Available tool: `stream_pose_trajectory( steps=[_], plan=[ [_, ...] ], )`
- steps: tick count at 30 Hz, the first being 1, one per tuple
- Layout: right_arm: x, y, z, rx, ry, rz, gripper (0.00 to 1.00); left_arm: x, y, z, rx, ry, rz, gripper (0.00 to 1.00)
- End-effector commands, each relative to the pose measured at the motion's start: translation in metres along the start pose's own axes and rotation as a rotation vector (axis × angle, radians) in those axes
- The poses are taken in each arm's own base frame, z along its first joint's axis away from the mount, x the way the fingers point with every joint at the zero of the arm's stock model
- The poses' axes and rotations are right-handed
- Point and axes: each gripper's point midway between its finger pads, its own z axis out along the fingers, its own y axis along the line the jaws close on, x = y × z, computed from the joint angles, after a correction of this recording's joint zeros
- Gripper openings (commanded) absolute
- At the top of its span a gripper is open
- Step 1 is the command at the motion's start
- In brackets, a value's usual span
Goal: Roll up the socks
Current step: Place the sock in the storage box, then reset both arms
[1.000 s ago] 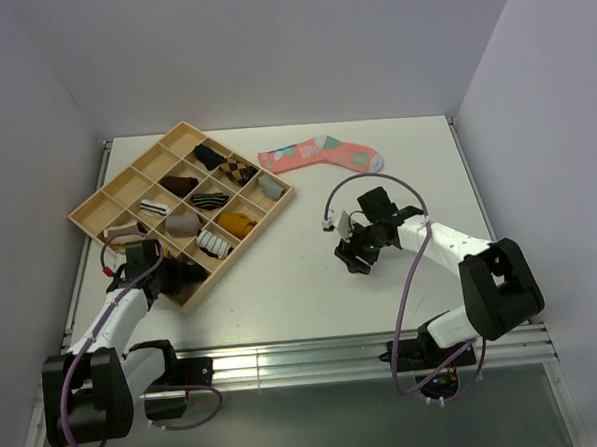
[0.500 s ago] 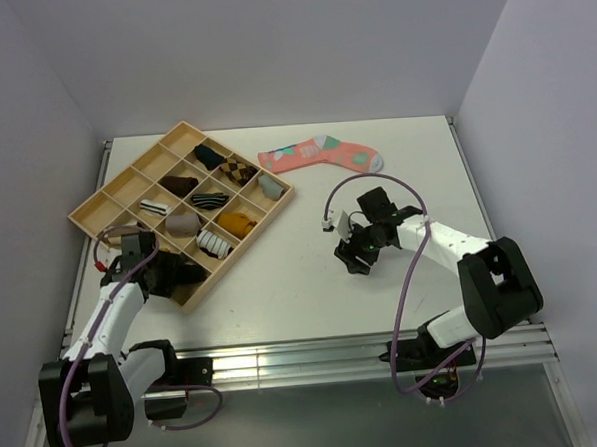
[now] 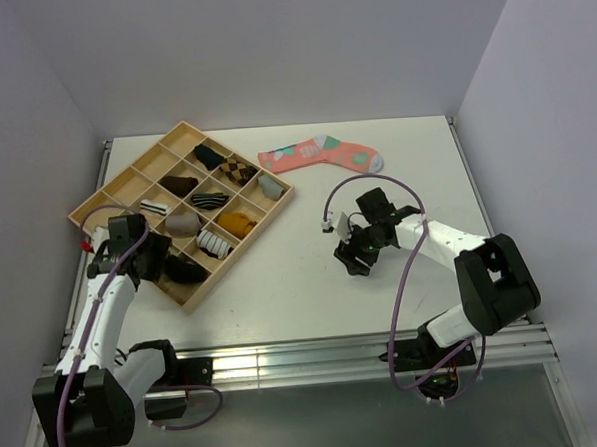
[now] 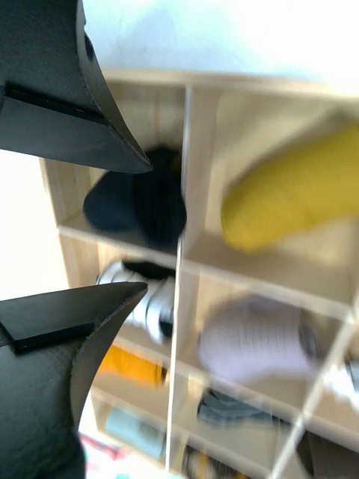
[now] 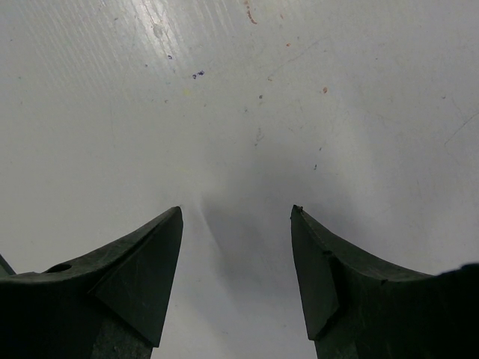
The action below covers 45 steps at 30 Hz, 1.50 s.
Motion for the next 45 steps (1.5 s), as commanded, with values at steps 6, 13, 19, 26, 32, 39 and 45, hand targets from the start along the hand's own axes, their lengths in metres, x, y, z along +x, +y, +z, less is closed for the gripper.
stream_pose_trajectory(
  steps=[6,13,19,26,32,39,45],
  plan=[
    [-0.029,-0.008,-0.013,0.012,-0.065,0.011,0.68,-0.038,-0.068,-0.046,0.194,-0.083,0.096,0.63],
    [-0.042,-0.013,-0.028,0.031,-0.092,0.017,0.68,-0.009,-0.133,-0.057,0.357,-0.06,0.28,0.62],
    [-0.071,-0.033,-0.068,0.068,-0.192,0.106,0.69,0.083,-0.209,-0.077,0.556,0.032,0.506,0.61],
    [-0.092,-0.063,-0.127,0.166,-0.299,0.279,0.76,0.205,-0.246,-0.084,0.736,0.207,0.752,0.6],
    [-0.1,-0.062,-0.16,0.246,-0.378,0.31,0.81,0.285,-0.248,-0.105,0.859,0.338,0.845,0.6],
    [-0.097,-0.055,-0.162,0.256,-0.4,0.31,0.84,0.295,-0.24,-0.104,0.884,0.384,0.846,0.6],
    [-0.094,-0.053,-0.16,0.253,-0.396,0.3,0.85,0.294,-0.24,-0.107,0.892,0.386,0.85,0.6]
  ],
)
